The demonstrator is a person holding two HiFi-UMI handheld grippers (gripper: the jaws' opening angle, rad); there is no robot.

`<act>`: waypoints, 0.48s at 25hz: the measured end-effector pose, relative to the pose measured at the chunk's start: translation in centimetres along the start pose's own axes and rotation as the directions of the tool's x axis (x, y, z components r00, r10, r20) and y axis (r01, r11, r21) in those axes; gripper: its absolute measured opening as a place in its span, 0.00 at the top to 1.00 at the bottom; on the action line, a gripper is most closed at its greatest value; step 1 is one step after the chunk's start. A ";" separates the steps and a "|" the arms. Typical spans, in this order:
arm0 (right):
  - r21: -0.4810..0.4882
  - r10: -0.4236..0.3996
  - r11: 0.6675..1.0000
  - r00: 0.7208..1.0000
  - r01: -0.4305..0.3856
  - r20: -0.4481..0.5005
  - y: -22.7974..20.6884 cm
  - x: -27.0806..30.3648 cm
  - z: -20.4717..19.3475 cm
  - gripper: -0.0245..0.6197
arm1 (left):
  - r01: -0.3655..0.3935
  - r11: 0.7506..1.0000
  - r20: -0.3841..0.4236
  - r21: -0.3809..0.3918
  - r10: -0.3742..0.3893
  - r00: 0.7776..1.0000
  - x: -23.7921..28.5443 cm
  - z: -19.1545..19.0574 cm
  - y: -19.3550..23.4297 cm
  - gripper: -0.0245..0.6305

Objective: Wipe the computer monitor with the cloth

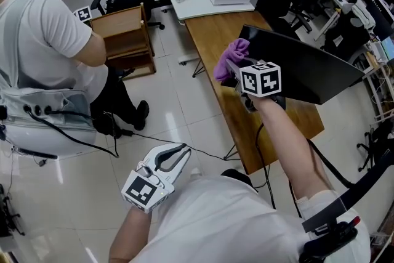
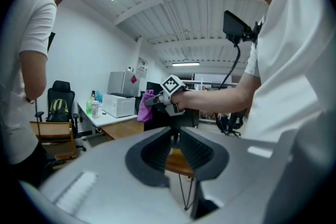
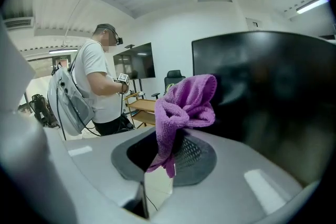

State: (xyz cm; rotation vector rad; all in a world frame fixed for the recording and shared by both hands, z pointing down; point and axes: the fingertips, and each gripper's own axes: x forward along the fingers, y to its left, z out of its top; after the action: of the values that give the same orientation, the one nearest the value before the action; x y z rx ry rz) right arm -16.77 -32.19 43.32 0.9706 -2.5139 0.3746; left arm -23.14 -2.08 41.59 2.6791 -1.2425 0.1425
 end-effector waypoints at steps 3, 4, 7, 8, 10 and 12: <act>-0.020 0.003 1.000 1.000 -0.002 0.023 0.2 -0.5 1.9 0.87 | 0.009 1.000 0.007 -0.002 -0.009 1.000 0.2 0.2 0.3 0.85; -0.026 0.002 1.000 1.000 -0.002 0.028 0.3 -0.7 2.3 0.87 | 0.013 1.000 0.008 -0.001 -0.013 1.000 0.3 0.3 0.4 0.85; -0.035 -0.003 0.999 0.999 0.004 0.041 0.2 -1.3 3.4 0.87 | 0.025 1.000 0.016 0.003 -0.025 1.000 0.4 0.3 0.2 0.85; -0.036 -0.003 0.999 0.999 0.005 0.046 0.2 -1.5 3.8 0.87 | 0.027 1.000 0.024 0.003 -0.027 0.999 0.5 0.5 0.1 0.85; -0.041 -0.001 0.999 0.998 0.004 0.056 0.3 -1.9 4.4 0.87 | 0.023 1.000 0.035 0.000 -0.023 0.999 0.5 0.8 0.1 0.85; -0.047 0.002 0.999 0.998 0.001 0.063 0.4 -2.4 5.0 0.87 | 0.018 1.000 0.035 -0.006 -0.018 0.999 0.4 1.0 0.0 0.85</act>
State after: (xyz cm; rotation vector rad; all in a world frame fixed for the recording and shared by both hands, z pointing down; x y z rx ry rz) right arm -16.90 -32.44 37.80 0.9778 -2.5679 0.2875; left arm -22.89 -2.63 40.67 2.6977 -1.2257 0.0897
